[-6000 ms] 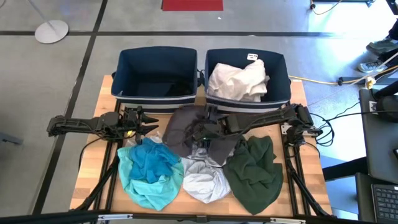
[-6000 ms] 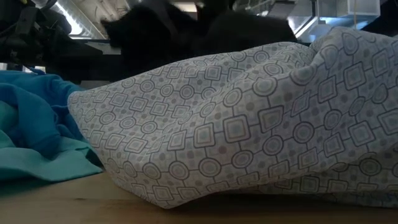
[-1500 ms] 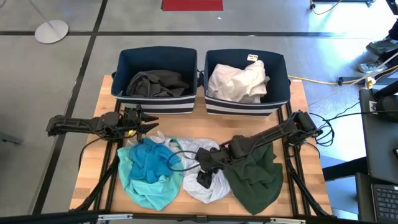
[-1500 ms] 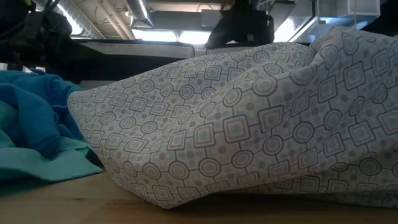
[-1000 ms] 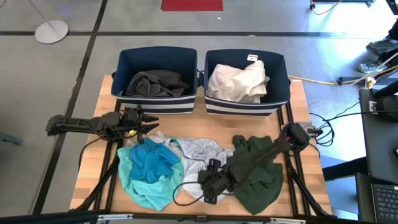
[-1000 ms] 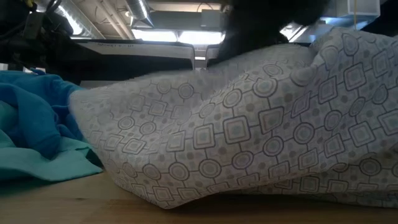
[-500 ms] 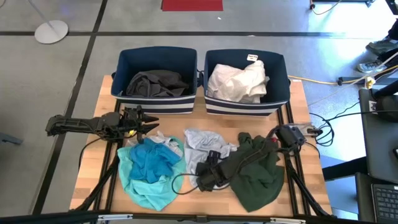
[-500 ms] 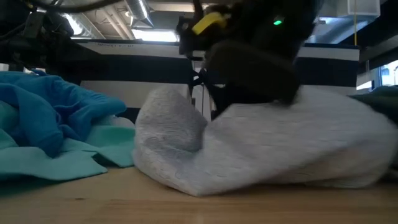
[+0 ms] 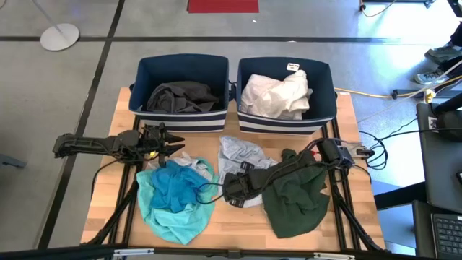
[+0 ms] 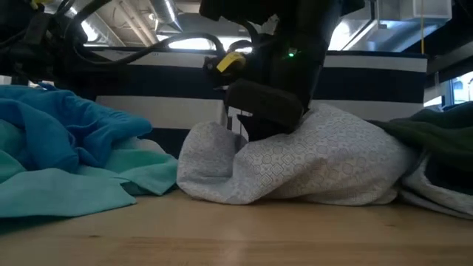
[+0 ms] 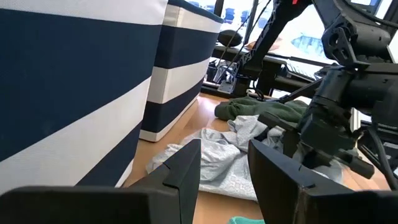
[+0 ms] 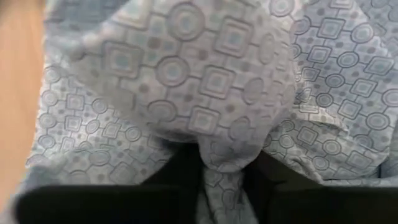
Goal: Sort clothes
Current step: Put the blue patterned shirt into the left blue laundry bin
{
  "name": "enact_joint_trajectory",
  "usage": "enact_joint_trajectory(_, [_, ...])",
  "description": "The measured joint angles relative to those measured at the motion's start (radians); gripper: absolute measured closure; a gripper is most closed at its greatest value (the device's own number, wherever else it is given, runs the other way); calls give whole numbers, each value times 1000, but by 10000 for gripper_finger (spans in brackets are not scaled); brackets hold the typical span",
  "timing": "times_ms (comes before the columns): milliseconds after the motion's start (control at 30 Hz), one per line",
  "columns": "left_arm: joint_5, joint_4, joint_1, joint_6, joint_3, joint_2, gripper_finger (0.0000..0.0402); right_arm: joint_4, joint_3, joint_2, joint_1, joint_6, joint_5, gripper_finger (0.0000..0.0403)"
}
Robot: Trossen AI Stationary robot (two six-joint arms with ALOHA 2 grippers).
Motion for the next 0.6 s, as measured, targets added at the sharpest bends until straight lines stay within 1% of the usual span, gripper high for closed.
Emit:
enact_joint_trajectory(67, [0,0,0,-4,0,0,276,-12,0,0,-5,-9,5,372])
enact_joint_trajectory(300, [1,0,0,-19,0,0,276,-29,-2,-38,-5,-22,39,373])
enact_joint_trajectory(400, [1,0,0,-19,0,0,276,-82,18,-69,-6,-24,37,373])
enact_joint_trajectory(600, [7,-1,0,-16,0,0,276,-158,70,-172,-6,-27,150,373])
